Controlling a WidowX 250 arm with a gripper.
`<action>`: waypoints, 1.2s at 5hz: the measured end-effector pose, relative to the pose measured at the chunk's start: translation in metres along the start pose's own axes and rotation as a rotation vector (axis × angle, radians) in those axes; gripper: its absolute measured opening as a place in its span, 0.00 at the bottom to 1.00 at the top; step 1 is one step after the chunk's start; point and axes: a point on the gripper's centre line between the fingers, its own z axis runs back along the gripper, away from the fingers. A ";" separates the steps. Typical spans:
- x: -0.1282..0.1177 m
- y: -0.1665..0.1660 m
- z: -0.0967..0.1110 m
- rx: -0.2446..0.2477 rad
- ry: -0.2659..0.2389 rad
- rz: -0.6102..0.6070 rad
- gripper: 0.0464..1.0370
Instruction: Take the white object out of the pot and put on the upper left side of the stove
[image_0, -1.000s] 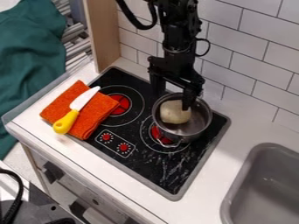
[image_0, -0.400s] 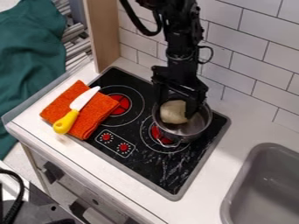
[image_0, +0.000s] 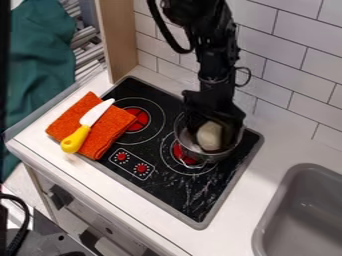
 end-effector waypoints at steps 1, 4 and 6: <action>0.002 0.003 -0.003 0.016 0.001 0.010 0.97; 0.000 0.009 0.014 0.081 -0.053 -0.010 0.81; -0.006 0.056 0.088 0.121 -0.151 0.091 0.81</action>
